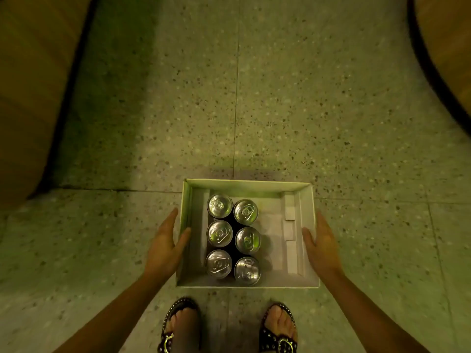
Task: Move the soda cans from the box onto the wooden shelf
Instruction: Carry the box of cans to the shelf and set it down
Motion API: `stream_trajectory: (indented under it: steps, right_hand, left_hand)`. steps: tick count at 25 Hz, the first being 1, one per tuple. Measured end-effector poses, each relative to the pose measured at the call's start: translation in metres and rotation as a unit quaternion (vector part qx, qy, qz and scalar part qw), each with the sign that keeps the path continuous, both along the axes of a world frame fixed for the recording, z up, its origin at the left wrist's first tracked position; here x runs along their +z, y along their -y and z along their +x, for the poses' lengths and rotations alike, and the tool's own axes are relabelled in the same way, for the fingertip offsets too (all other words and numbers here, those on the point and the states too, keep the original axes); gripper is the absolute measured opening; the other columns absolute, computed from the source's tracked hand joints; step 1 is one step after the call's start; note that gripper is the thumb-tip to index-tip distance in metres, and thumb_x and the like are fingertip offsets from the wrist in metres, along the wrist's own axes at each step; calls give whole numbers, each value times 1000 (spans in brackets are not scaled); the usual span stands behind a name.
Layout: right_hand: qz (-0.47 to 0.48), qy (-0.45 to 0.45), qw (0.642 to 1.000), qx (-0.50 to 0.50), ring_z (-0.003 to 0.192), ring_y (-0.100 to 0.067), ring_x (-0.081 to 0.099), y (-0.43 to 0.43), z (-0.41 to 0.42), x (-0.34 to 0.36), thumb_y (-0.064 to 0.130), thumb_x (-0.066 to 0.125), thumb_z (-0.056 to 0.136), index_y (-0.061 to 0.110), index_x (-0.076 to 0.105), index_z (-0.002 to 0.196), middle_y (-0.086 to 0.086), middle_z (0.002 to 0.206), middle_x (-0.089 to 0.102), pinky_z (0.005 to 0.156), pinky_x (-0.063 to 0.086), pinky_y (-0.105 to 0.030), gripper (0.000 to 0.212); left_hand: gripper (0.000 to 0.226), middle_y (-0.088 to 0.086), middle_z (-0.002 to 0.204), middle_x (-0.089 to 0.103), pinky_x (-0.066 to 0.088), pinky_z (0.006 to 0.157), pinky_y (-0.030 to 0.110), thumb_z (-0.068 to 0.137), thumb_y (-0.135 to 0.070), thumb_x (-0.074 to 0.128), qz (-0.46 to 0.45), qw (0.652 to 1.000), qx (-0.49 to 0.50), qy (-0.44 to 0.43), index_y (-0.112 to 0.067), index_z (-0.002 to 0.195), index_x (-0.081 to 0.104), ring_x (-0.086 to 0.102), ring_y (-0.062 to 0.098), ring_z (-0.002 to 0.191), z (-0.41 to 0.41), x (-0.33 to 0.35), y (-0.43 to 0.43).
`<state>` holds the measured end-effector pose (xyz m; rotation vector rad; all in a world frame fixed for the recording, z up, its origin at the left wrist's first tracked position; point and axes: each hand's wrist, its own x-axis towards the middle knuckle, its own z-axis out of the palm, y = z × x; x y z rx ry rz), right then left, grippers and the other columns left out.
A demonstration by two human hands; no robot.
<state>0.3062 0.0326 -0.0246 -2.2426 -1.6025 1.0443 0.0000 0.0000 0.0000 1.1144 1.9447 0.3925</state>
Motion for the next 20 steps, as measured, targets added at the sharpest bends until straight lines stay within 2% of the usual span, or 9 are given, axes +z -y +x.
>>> stream_trajectory:
  steps: [3, 6, 8, 11, 14, 16, 20]
  right_hand:
    - [30, -60, 997, -38, 111, -33, 56, -1, -1, -12, 10, 43, 93, 3, 42, 131, -20, 124, 57, 92, 46, -38, 39]
    - [43, -79, 995, -47, 102, -24, 59, 0, -4, -7, 6, 43, 93, 2, 47, 127, -17, 115, 62, 84, 42, -27, 35]
    - [56, -77, 995, -38, 98, -16, 55, 0, -4, -5, 3, 43, 92, 2, 44, 130, -16, 116, 61, 83, 41, -25, 38]
    - [77, -88, 992, -38, 103, -17, 53, -1, -4, -7, -1, 41, 91, 4, 41, 132, -16, 122, 59, 89, 42, -28, 42]
    - [95, -100, 989, -47, 106, -18, 53, 0, -3, -6, 0, 40, 92, 3, 42, 132, -14, 122, 58, 91, 42, -25, 40]
    - [96, -112, 988, -49, 105, -19, 55, 0, -1, -5, 4, 39, 92, 4, 44, 131, -11, 120, 58, 91, 44, -29, 39]
    - [101, -119, 985, -73, 108, -26, 56, -11, -1, 21, 13, 39, 89, 1, 46, 128, -18, 121, 59, 92, 45, -35, 41]
  left_hand:
    - [63, 12, 140, 45, 41, 99, 45, 89, -15, 53, 21, 999, 12, 32, -23, 144, 23, 49, 32, 123, 11, -15, 4]
    - [66, 15, 137, 50, 44, 95, 45, 90, -10, 49, 27, 1000, 9, 2, -26, 145, 16, 53, 35, 116, 15, -19, 8]
    - [67, 18, 131, 54, 46, 91, 43, 90, -4, 45, 23, 999, 22, -8, -28, 146, 15, 57, 36, 109, 14, -20, 6]
    - [71, 24, 120, 59, 46, 83, 39, 87, 5, 42, 17, 999, 47, -7, -26, 146, 15, 60, 37, 98, 14, -19, 4]
    - [71, 25, 113, 62, 45, 77, 35, 86, 7, 42, 24, 998, 51, -5, -24, 145, 18, 59, 29, 84, 16, -15, 6]
    - [70, 23, 115, 62, 47, 81, 38, 85, 7, 42, 31, 998, 47, -2, -23, 145, 21, 61, 31, 89, 14, -13, 3]
    - [71, 17, 120, 60, 48, 90, 43, 85, 7, 41, 52, 998, 31, 7, -27, 144, 23, 60, 35, 102, 13, 10, -13]
